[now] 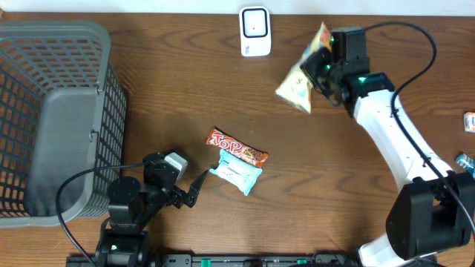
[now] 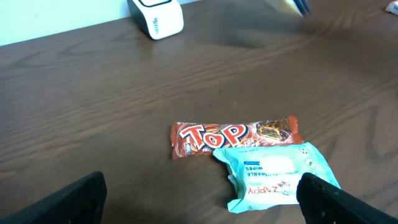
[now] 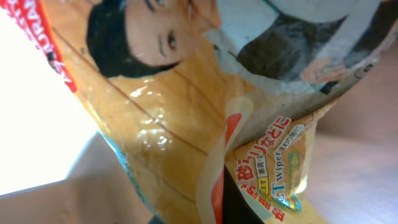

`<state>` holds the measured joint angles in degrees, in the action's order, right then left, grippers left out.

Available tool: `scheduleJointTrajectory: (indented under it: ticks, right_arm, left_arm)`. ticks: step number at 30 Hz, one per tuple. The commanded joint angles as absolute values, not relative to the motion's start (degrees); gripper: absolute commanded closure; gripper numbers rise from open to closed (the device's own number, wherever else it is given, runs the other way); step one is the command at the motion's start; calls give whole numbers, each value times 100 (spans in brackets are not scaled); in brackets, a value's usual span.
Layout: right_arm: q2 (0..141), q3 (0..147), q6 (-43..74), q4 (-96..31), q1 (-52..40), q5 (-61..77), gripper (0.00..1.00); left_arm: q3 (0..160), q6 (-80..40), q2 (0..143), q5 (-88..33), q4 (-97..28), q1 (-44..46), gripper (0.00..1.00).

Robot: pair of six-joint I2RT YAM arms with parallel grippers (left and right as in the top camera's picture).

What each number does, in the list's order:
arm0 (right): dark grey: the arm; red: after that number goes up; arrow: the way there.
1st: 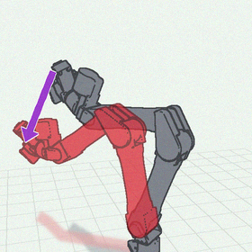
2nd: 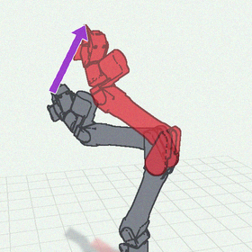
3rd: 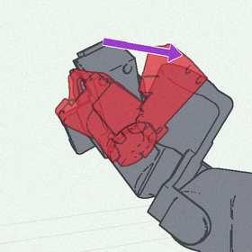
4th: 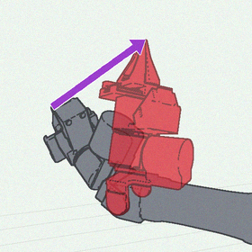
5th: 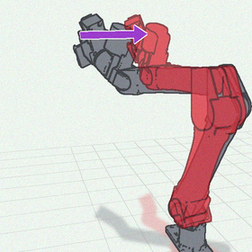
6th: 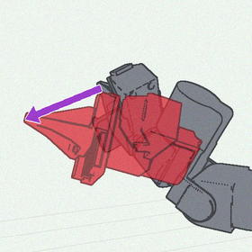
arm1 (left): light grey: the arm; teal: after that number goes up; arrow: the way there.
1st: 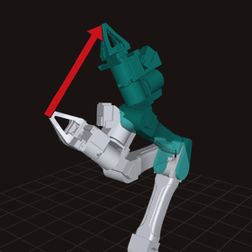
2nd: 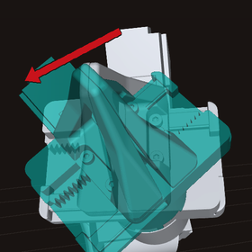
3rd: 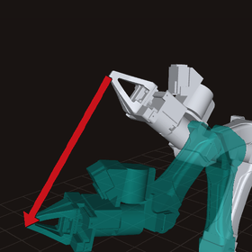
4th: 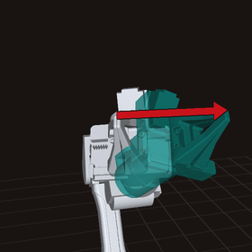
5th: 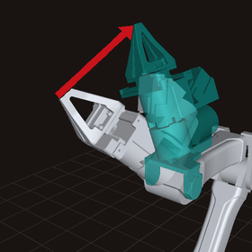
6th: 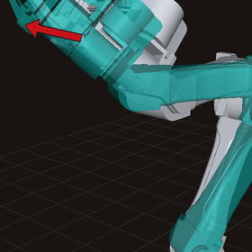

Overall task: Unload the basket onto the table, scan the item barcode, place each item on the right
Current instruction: 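Carry the snack bag up to the scanner with the right gripper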

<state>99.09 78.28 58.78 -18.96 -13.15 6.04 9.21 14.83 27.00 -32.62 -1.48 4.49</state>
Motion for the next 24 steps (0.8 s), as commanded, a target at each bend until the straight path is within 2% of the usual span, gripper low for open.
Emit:
scheduleJointTrajectory:
  ticks: [1,4,10,15,19,24]
  right_arm:
    - [9907,7885,5540,-1114,-1697,27,99]
    - [10125,7885,5496,-349,-1953,-572,99]
    - [11056,8230,5249,932,-2106,-810,99]
    - [12311,9701,5004,779,-2110,-847,99]
    - [13561,11688,4875,-80,-2147,-847,99]
    - [14501,13209,4836,-637,-2147,-843,99]
  left_arm:
    - [884,1433,2698,-3234,-130,429,2]
    - [884,1433,2698,-3234,-130,429,2]
    - [884,1433,2698,-3234,-128,429,2]
    - [884,1433,2698,-3234,-130,429,2]
    - [884,1433,2698,-3234,-130,429,2]
    - [884,1433,2696,-3234,-130,429,2]
